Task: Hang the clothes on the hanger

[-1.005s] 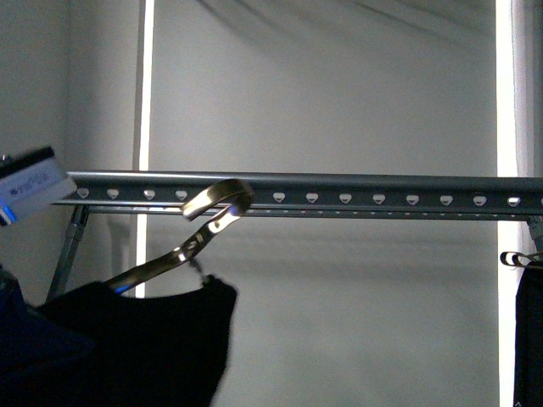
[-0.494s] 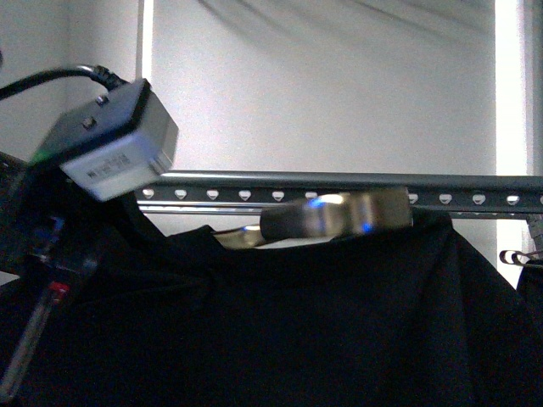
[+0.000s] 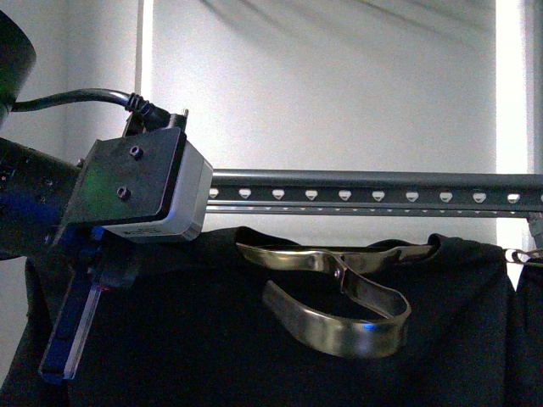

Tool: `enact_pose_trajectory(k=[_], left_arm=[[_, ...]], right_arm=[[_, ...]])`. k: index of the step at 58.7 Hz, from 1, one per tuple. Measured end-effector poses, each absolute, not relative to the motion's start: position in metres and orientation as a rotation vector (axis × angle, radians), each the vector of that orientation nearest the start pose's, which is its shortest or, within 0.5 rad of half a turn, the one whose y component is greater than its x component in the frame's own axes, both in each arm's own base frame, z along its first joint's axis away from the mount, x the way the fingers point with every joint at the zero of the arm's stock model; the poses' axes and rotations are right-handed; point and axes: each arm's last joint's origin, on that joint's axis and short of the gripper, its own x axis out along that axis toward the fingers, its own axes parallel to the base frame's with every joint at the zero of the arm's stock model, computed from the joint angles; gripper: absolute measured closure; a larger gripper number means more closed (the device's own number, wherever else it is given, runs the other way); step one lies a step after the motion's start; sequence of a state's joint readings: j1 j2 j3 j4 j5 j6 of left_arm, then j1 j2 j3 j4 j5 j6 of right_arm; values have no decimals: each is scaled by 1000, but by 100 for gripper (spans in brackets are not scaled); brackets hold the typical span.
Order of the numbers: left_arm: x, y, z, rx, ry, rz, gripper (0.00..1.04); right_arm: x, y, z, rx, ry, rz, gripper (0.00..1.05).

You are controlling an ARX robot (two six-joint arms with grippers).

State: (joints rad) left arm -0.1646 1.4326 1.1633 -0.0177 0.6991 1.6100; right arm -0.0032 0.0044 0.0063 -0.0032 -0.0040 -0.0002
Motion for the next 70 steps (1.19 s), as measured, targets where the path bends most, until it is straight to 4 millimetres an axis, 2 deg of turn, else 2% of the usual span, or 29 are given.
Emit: enact_pose_trajectory(k=[4,9,13,17,25,31,40,45,57,70], left_arm=[[315,-71,332,1413,-461,-878,100],[315,-71,332,1415,-460,-876,100],[314,-72,332,1416,-464,-879,100],[314,-72,332,1419,-468,-880,100],[315,-71,332,1421,-464,-876,100],[315,-71,332,1423,-466,-876,100],[315,-72,332,1425,-469,-877,100],[315,-72,332,1425,-470,-878,100],[315,-72,332,1426,-470,-878,100],[314,-72,332,1431,-474,-877,100]], right_arm=[[98,0,165,0,2,2,7],[100,-3,167,61,125,248,7],[106,-12,179,52,130,373,7],[116,-21,198,-106,31,422,7],[134,-26,222,-457,-120,428,7],[166,-27,247,-855,-233,523,7],[213,-23,276,-1238,-358,613,7],[234,-21,290,-1342,-385,598,7],[286,-2,328,-1439,-418,568,7],[324,15,339,-1418,-369,594,7]])
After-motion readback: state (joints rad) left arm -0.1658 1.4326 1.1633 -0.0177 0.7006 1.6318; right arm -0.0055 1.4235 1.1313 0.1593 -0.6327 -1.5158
